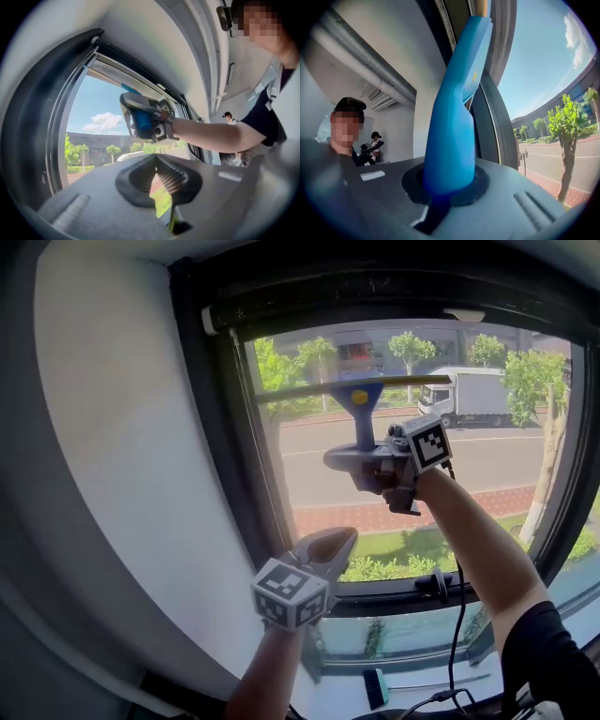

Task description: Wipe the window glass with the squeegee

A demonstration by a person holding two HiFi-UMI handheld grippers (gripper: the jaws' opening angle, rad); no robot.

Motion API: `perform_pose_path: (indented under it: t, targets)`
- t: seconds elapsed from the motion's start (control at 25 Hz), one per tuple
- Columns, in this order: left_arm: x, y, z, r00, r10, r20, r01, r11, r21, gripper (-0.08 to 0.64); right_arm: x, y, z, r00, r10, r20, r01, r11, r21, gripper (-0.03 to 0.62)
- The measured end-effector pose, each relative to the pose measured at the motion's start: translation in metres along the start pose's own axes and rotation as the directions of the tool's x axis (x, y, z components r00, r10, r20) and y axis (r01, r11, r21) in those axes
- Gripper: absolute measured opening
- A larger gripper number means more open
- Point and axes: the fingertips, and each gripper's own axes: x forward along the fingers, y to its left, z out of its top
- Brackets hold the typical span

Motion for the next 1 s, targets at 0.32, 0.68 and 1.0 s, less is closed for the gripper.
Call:
perform_pose_path:
  t: [0.32,0.68,1.0]
  targets:
    - [-0.017,0.015,0.02,0.998,0.055,0.012,-0.056,0.998,0.036,0.003,0.013,-0.024,0.066,0.998,-0.048,0.046,0.05,0.998,-0.045,0.006]
    - [-0.024,0.021,0.021,0.998,0.066,0.022,-0.067,0.995,0.068,0.003,0.012,-0.047,0.081,0.995,-0.095,0.014,0.096,0.995,-0.024,0.005]
    - [-0.026,0.021,0.017,0.998,0.065,0.016,-0.065,0.996,0.06,0.003,0.013,-0.051,0.079,0.994,-0.103,-0.034,0.102,0.994,-0.027,0.006]
